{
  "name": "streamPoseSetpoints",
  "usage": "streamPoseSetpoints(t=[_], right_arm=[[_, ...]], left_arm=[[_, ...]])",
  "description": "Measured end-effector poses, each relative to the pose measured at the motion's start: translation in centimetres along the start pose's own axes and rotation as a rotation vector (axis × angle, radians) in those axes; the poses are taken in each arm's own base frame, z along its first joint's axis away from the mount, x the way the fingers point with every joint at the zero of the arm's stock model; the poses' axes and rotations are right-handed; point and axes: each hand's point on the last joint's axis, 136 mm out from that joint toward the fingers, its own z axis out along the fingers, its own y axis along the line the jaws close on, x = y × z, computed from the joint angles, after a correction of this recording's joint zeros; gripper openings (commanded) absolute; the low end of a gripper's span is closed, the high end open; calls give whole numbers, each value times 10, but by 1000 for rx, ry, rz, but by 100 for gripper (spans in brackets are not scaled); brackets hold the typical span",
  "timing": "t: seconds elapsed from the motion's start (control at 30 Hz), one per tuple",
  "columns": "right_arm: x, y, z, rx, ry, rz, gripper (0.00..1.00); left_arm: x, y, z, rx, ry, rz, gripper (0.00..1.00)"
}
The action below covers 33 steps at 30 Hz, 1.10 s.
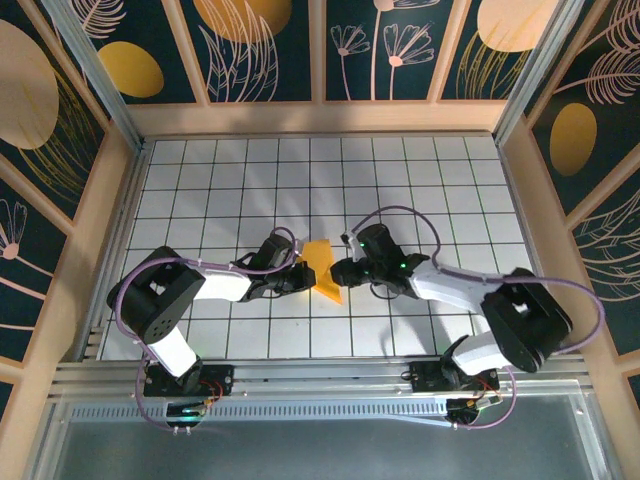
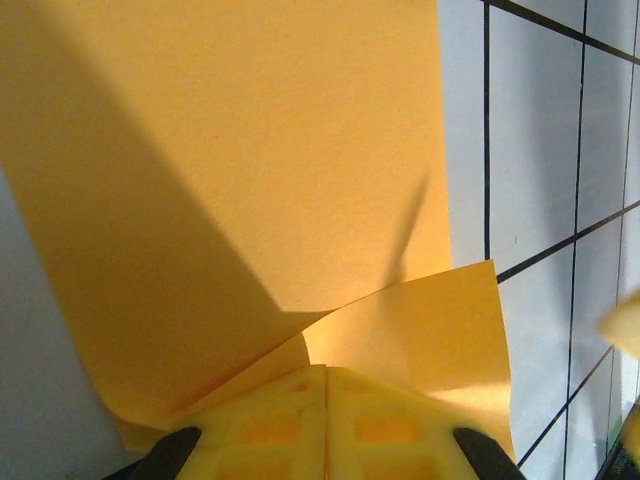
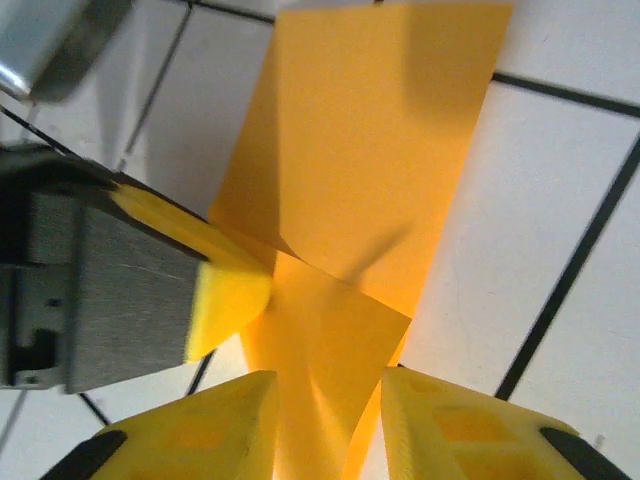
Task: Fold a paper plane with a square sheet of paper (fold left side to right side)
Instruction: Third fold the triangle at the center of the table.
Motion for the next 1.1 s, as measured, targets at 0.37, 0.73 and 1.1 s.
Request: streamPoseSetpoints(t=[0.37, 0.73, 1.1], right_arm=[[56, 20, -8, -191, 152, 144, 2], [72, 14, 6, -196, 217, 184, 1], [73, 12, 11, -191, 223, 206, 1]], left_arm=[[0, 0, 0, -2, -2, -3, 7], [0, 0, 0, -2, -2, -3, 7], [0, 0, 0, -2, -2, -3, 7]])
